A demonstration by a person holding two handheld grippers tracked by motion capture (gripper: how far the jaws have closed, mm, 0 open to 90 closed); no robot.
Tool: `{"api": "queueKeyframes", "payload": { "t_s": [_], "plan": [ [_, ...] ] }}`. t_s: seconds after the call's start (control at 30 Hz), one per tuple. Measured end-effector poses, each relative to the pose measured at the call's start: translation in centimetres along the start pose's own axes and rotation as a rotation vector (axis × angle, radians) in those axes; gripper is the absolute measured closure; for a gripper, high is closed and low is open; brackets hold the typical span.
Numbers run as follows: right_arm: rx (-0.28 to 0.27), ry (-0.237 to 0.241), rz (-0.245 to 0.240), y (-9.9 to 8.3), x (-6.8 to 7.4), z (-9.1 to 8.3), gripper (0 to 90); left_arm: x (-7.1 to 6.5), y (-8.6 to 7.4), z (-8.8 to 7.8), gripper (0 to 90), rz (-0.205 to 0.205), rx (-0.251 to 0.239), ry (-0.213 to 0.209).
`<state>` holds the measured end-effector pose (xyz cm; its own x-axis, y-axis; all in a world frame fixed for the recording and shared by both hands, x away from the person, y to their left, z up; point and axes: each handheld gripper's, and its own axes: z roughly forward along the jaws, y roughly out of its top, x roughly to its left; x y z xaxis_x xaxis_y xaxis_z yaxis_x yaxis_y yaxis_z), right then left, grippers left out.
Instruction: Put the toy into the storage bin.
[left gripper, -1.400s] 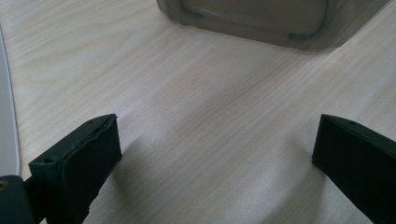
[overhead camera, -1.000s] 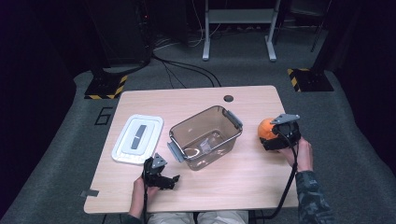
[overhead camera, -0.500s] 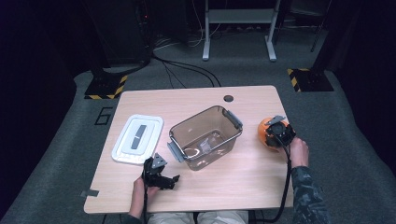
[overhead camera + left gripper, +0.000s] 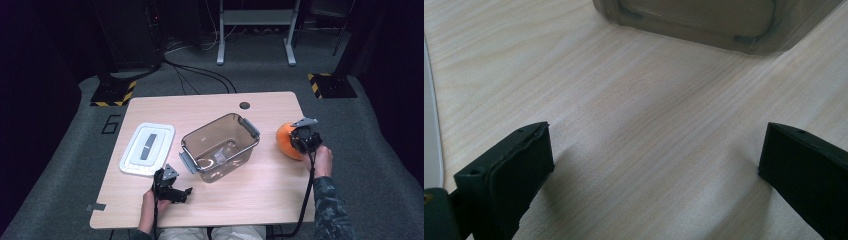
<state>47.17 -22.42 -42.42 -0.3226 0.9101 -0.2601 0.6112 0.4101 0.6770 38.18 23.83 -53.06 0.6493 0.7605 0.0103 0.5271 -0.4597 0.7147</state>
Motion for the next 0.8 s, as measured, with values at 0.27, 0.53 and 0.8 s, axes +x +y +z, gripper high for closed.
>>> {"api": "queueKeyframes", "payload": {
  "t_s": [0.27,0.53,0.8],
  "plan": [
    [-0.043,0.050,0.070,0.9,-0.2,-1.4,71.1,0.0,0.0,0.0,0.9,-0.001,0.000,0.000],
    [-0.051,0.091,0.108,1.6,-0.1,-2.4,70.3,0.0,0.0,0.0,0.9,-0.003,0.003,0.000],
    [-0.079,0.133,0.170,2.6,-0.4,-3.7,70.1,0.0,0.0,0.0,0.9,-0.003,0.003,0.001]
  ]
}}
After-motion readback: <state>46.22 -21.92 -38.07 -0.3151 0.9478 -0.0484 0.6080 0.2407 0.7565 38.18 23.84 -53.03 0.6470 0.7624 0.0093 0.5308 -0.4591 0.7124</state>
